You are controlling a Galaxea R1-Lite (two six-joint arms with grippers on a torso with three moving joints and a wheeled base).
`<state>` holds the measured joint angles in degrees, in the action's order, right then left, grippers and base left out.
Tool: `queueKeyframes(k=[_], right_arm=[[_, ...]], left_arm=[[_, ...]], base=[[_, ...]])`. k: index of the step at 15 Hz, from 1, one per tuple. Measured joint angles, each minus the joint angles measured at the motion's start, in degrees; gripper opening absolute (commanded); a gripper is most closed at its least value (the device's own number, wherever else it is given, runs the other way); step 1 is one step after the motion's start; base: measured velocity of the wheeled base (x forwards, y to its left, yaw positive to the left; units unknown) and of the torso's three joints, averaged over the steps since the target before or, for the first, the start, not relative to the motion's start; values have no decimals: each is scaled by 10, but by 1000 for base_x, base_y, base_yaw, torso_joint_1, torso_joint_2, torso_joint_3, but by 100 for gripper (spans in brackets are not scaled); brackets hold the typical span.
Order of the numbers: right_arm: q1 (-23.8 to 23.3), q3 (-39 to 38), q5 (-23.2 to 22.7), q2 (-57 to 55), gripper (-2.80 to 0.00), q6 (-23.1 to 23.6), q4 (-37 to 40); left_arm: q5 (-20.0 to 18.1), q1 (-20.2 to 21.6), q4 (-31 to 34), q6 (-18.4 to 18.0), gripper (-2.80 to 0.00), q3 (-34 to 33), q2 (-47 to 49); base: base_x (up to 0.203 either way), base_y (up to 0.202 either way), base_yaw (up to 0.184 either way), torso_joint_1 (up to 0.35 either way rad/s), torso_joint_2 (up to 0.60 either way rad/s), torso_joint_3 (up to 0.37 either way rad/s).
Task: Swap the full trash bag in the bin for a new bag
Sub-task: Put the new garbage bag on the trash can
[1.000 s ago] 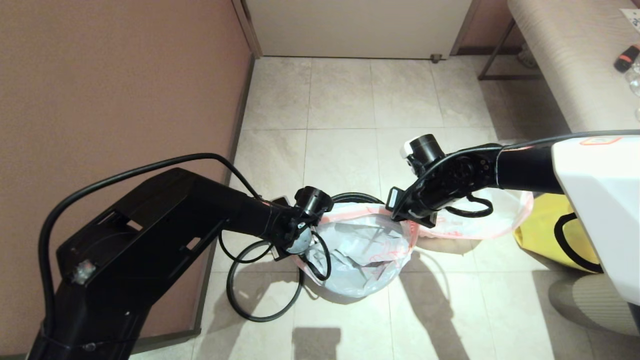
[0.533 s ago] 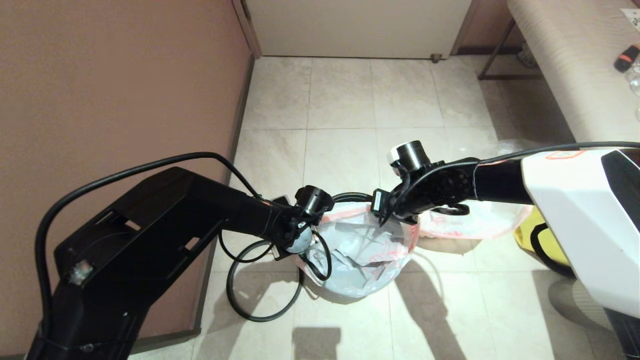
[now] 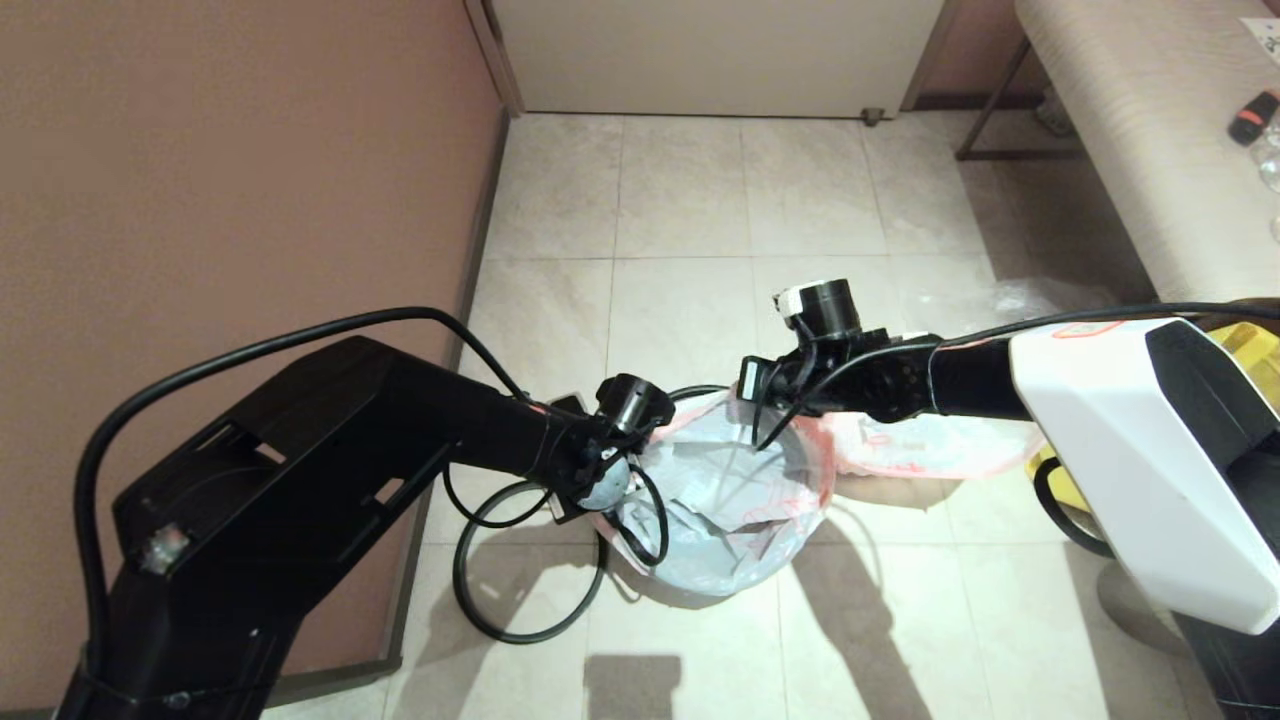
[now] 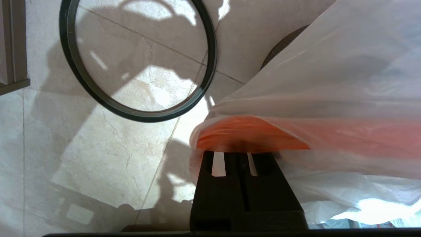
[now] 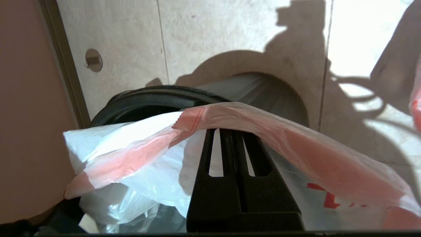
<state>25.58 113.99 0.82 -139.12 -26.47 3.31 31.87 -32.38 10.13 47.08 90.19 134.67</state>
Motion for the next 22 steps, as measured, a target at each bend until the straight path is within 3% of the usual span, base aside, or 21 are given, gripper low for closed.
queueKeyframes(k=[8,16,19,22], right_arm=[[-19,0,26,-19,-280,28,-50],[-5,-4,-4,-56,-280,23,28],[-3,-14,-52,-39,-280,-14,102],[-11,-55,-80,-7,-280,-25,162]], left_arm=[[2,0,-14,1,-280,-2,4],[-14,-4,-14,2,-280,-2,12],[-77,-10,-38,12,-280,-31,3],[-139,-11,-116,10,-280,-80,-14]], base=[[0,0,0,0,0,0],[0,0,0,0,0,0],[0,0,0,0,0,0],[0,0,0,0,0,0]])
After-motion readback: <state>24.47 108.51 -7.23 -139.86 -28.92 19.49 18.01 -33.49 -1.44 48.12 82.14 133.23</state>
